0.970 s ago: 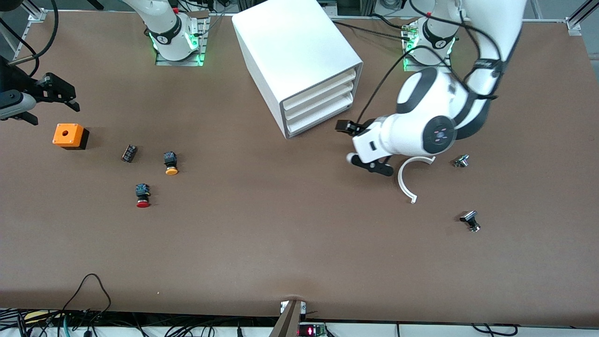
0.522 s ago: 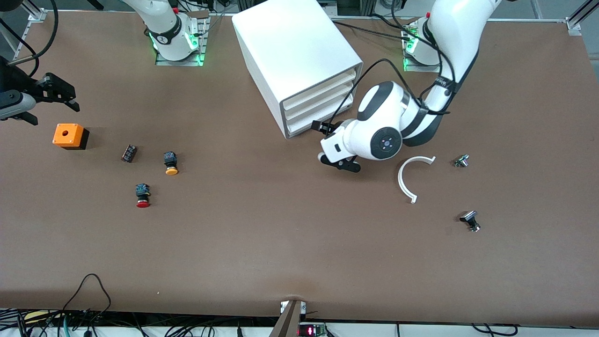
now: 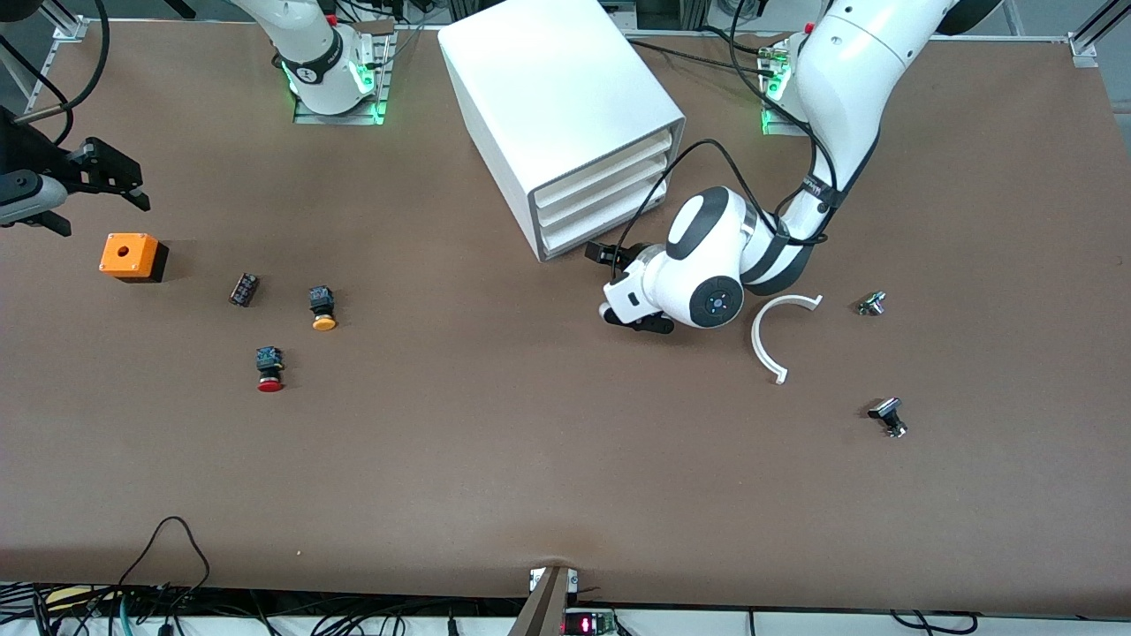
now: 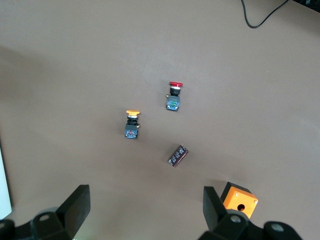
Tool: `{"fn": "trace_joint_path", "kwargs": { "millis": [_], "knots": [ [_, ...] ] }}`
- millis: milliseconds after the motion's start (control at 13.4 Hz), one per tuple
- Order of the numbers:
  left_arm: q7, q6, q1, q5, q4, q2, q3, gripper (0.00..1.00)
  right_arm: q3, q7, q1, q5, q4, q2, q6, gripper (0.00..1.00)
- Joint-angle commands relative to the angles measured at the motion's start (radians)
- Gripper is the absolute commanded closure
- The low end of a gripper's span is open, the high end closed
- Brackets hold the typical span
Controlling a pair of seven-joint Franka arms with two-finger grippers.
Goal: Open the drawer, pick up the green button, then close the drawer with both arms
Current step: 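Lower the left gripper onto the drawer front and grip its edge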
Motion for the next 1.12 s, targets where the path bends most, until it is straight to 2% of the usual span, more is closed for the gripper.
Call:
{"fn": "trace_joint_path", "kwargs": {
  "millis": [0,746,1045],
  "knots": [
    [-0.002,-0.005,-0.005,-0.03,0.007,0.018,0.0,0.03,0.004,0.008,-0.012,-0.002,0.022,0.012,-0.011,0.0],
    [-0.011,0.002,-0.077,-0.064,0.001,0.064,-0.006,0.03,0.005,0.008,-0.012,-0.002,0.022,0.012,-0.015,0.0],
    [-0.022,0.005,-0.093,-0.065,0.003,0.079,-0.005,0.07,0.005,0.008,-0.011,-0.001,0.022,0.01,-0.014,0.0]
  ]
}}
